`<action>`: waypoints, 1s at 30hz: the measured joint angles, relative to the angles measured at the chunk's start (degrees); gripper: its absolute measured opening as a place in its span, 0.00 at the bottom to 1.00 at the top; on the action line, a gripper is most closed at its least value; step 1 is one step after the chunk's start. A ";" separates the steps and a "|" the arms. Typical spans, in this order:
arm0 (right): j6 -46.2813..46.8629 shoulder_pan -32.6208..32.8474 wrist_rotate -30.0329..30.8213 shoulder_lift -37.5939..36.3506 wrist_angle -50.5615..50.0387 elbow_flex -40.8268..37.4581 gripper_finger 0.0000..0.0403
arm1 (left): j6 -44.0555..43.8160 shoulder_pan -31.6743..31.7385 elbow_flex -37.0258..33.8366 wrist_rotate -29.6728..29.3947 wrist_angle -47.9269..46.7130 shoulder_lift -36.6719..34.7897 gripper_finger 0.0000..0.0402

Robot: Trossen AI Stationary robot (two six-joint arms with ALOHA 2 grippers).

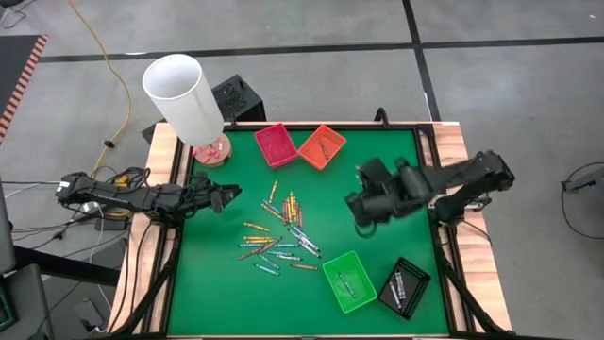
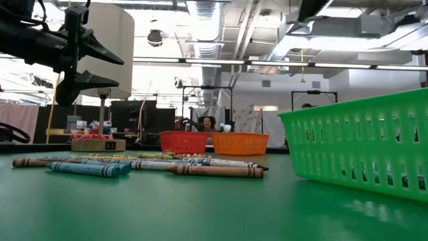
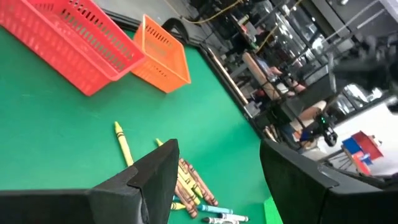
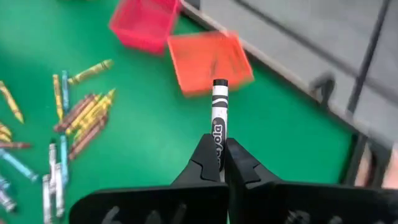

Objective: Sort crayons
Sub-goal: Put the black crayon into the black bin

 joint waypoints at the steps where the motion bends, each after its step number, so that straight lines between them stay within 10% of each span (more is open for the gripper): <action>1: 0.62 1.77 -0.91 -0.62 2.06 -1.91 0.00 | -0.32 0.00 0.00 -0.33 0.00 0.02 0.54; 19: 57.25 25.50 -38.94 -0.19 4.00 -23.07 0.00 | -5.27 0.00 0.00 -8.03 -0.24 0.02 0.54; 30: 59.04 27.90 -47.45 -0.20 14.89 -23.20 0.00 | -2.84 0.00 0.00 -10.90 -0.61 0.02 0.54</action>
